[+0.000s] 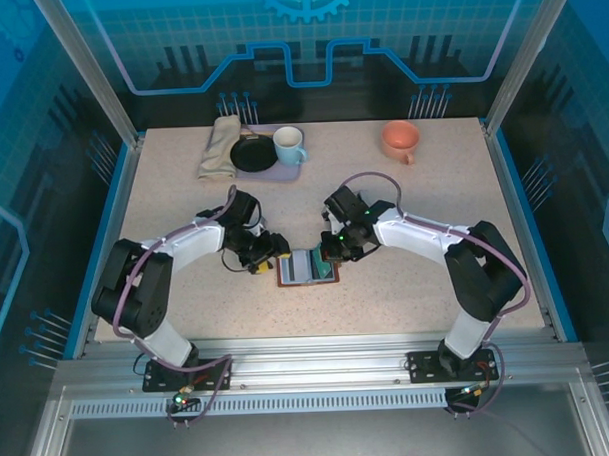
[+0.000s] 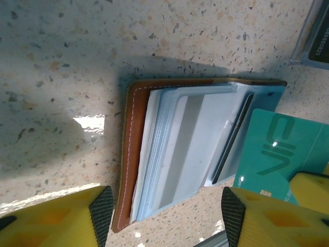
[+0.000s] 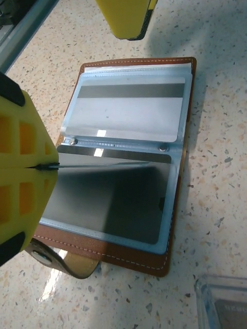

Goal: Put the credit cards into the card holder
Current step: Flip over the card slot in the card holder.

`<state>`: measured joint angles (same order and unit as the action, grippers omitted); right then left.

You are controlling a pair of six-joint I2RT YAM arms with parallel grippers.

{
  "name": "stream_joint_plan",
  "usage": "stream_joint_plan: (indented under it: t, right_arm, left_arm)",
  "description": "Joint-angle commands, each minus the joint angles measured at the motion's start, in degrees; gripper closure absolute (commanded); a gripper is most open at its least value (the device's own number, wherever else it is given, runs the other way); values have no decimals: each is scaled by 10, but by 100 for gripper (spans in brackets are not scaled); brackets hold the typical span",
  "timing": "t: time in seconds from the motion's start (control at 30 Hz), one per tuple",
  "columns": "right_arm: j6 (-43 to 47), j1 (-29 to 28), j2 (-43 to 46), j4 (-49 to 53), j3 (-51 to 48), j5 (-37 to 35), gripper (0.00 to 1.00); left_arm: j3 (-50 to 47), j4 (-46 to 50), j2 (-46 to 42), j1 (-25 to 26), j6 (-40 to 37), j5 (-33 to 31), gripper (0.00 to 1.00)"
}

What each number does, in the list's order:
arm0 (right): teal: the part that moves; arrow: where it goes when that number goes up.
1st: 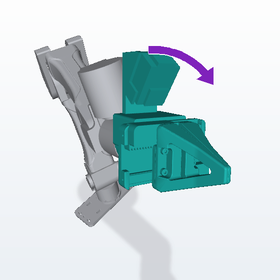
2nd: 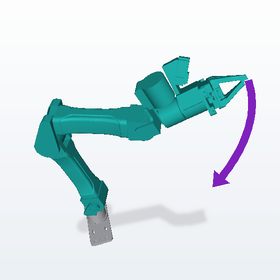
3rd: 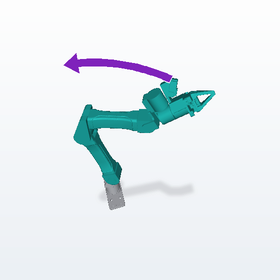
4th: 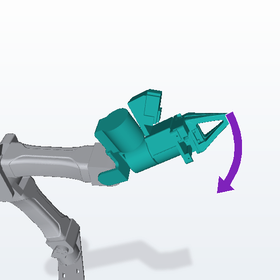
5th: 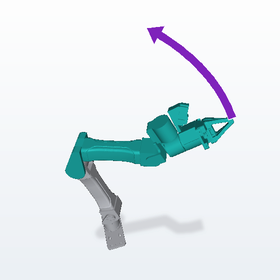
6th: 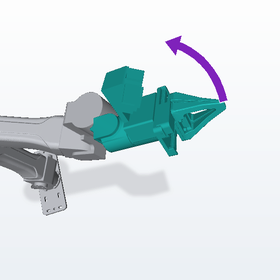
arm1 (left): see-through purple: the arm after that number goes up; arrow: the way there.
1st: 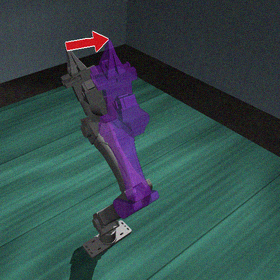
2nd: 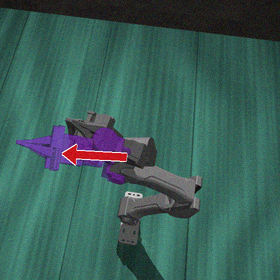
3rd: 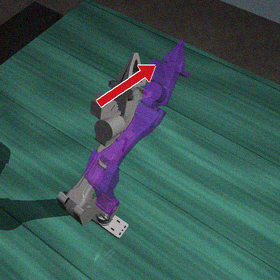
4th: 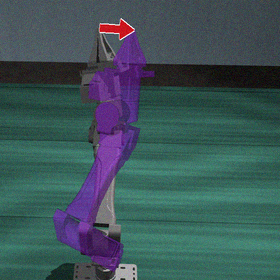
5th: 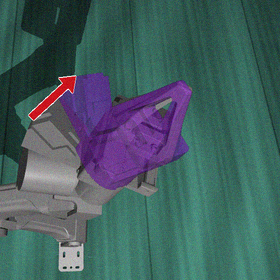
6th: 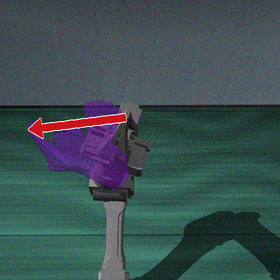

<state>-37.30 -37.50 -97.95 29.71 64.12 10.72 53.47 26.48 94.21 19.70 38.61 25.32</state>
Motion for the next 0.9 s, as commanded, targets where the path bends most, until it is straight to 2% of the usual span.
stream_joint_plan:
  t: [0.0, 0.3, 0.5, 0.87]
  right_arm:
    - [-2, -3, -12, 3, 15, -16, 97]
    - [-1, -1, -21, 11, 7, -34, 97]
    - [0, 0, -24, 18, 9, -42, 97]
    - [1, 1, -26, 25, 14, -49, 97]
  left_arm:
    - [-7, -17, 18, -4, -13, 17, 40]
    - [-9, -39, 54, -4, -16, 32, 44]
    - [-16, -54, 44, -4, -14, 53, 62]
    - [-35, -73, -16, -4, -3, 79, 65]
